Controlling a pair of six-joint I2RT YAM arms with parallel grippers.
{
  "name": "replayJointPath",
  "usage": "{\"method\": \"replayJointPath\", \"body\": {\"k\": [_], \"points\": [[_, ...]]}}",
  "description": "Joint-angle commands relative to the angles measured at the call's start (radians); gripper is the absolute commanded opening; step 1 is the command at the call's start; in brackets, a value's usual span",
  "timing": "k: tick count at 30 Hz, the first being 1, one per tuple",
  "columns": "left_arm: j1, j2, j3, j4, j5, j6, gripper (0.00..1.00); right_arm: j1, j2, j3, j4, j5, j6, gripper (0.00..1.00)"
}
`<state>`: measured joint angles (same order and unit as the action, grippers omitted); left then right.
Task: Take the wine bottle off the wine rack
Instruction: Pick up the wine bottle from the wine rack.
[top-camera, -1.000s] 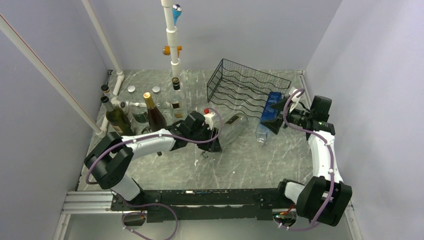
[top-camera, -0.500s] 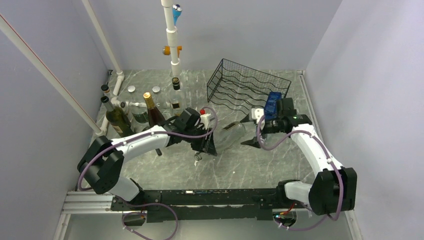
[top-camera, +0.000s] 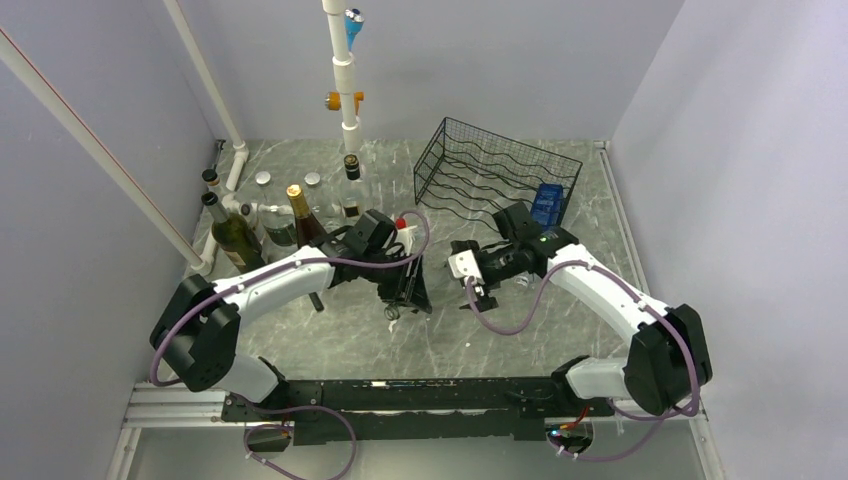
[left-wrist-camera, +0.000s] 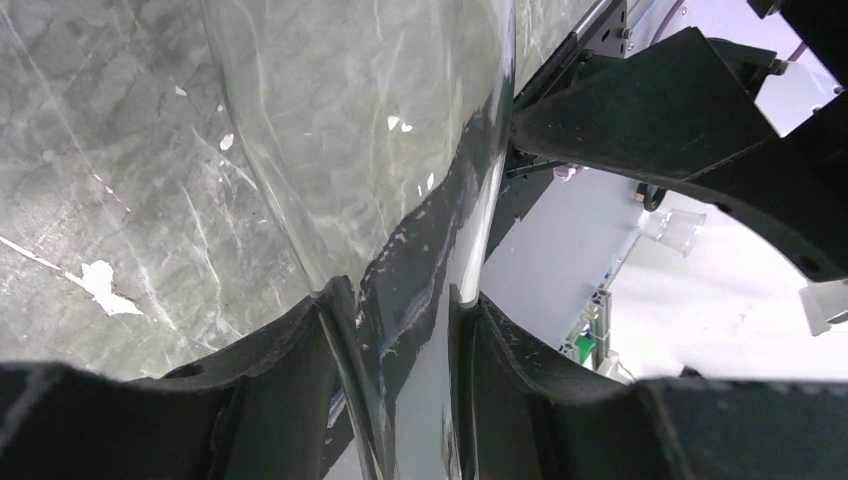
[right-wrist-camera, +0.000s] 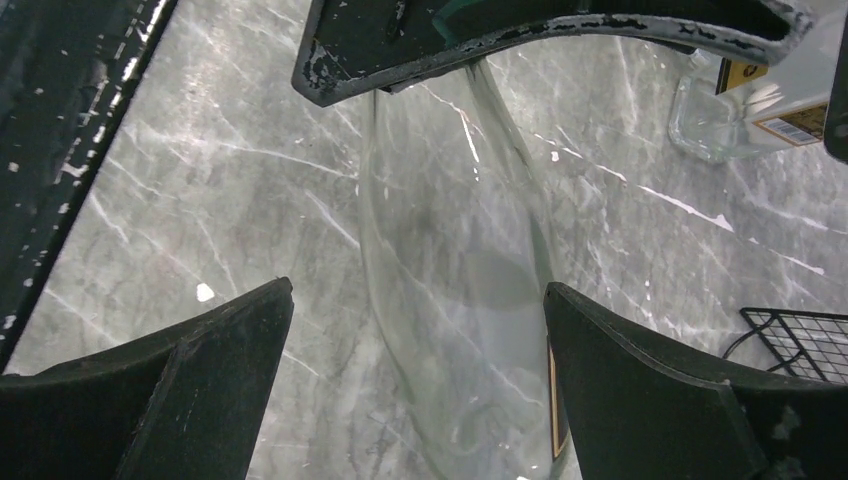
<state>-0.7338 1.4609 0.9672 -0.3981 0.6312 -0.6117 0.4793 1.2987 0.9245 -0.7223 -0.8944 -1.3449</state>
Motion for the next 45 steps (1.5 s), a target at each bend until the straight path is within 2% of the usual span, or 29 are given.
{"method": "replayJointPath", "body": {"k": [1,11,19,21,25,28,31,33,35,39,45], "points": [[0.018,-0.077,0.105,0.143,0.157,-0.006,0.00,0.059,0.004,0.031,0.109,0.113,0.048,1.00],[0.020,-0.056,0.139,0.131,0.221,-0.022,0.00,0.147,0.032,-0.020,0.224,0.237,0.120,1.00],[0.030,-0.047,0.145,0.137,0.257,-0.038,0.00,0.169,0.042,-0.059,0.315,0.316,0.163,1.00],[0.033,-0.044,0.144,0.135,0.263,-0.038,0.00,0.170,0.040,-0.070,0.333,0.325,0.173,0.97],[0.036,-0.041,0.142,0.130,0.270,-0.035,0.00,0.170,0.040,-0.082,0.357,0.329,0.185,0.86],[0.038,-0.037,0.140,0.135,0.272,-0.039,0.00,0.169,0.042,-0.078,0.350,0.303,0.183,0.73],[0.041,-0.032,0.138,0.134,0.269,-0.042,0.00,0.169,0.042,-0.068,0.339,0.271,0.191,0.46],[0.046,-0.029,0.133,0.132,0.267,-0.043,0.13,0.169,0.043,-0.066,0.341,0.250,0.205,0.28],[0.051,-0.030,0.126,0.139,0.273,-0.047,0.25,0.169,0.043,-0.069,0.347,0.236,0.214,0.17],[0.055,-0.034,0.109,0.147,0.274,-0.048,0.45,0.166,0.045,-0.072,0.354,0.219,0.230,0.07],[0.065,-0.040,0.083,0.158,0.282,-0.049,0.57,0.158,0.046,-0.073,0.353,0.194,0.239,0.03]]}}
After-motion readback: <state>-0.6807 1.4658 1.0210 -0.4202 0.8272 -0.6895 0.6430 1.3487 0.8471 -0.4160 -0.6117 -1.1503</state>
